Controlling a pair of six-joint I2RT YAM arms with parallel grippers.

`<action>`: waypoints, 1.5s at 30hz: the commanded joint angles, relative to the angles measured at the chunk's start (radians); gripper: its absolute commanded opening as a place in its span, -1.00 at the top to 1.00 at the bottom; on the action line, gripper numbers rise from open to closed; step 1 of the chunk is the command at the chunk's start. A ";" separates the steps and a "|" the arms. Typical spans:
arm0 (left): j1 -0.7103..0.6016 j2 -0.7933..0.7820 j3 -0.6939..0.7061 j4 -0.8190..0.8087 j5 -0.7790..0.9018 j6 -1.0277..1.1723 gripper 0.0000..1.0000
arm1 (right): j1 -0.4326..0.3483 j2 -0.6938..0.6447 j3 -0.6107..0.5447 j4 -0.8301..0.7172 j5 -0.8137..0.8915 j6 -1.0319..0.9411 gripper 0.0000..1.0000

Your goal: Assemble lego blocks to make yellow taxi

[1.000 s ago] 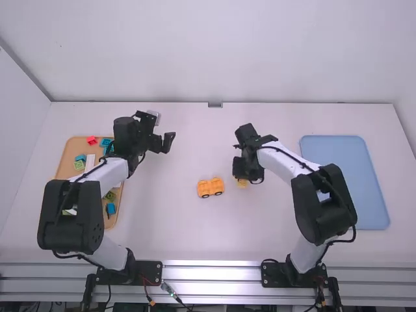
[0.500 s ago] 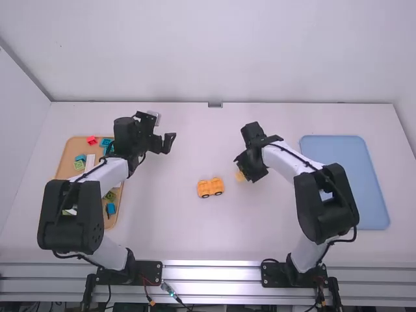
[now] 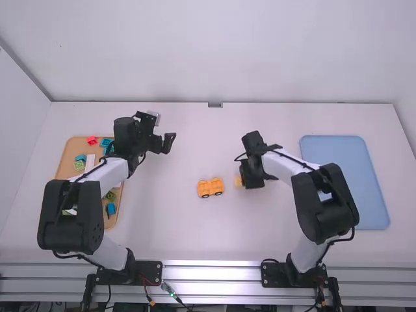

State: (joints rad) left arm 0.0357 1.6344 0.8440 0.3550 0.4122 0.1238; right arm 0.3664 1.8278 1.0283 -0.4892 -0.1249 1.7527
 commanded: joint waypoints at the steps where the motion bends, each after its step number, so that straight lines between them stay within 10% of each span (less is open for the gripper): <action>1: 0.003 0.004 -0.002 -0.003 0.018 -0.004 -0.98 | -0.002 0.000 -0.021 -0.003 0.006 0.070 0.86; 20: 0.003 0.004 -0.002 -0.010 0.018 -0.004 -0.98 | 0.027 0.000 -0.067 0.055 0.076 0.149 0.61; 27: 0.003 0.004 -0.002 -0.011 0.018 -0.004 -0.98 | 0.026 0.000 -0.067 0.061 0.074 0.142 -0.61; 31: 0.003 0.004 -0.002 -0.011 0.018 -0.004 -0.98 | 0.026 0.000 -0.067 0.064 0.074 0.105 -0.98; 45: 0.003 0.004 -0.002 -0.006 0.018 -0.003 -0.98 | -0.026 -0.037 0.094 -0.089 -0.013 -0.191 -0.98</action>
State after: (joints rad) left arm 0.0357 1.6341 0.8440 0.3481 0.4118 0.1234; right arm 0.3527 1.8275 1.0519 -0.5640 -0.1078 1.6958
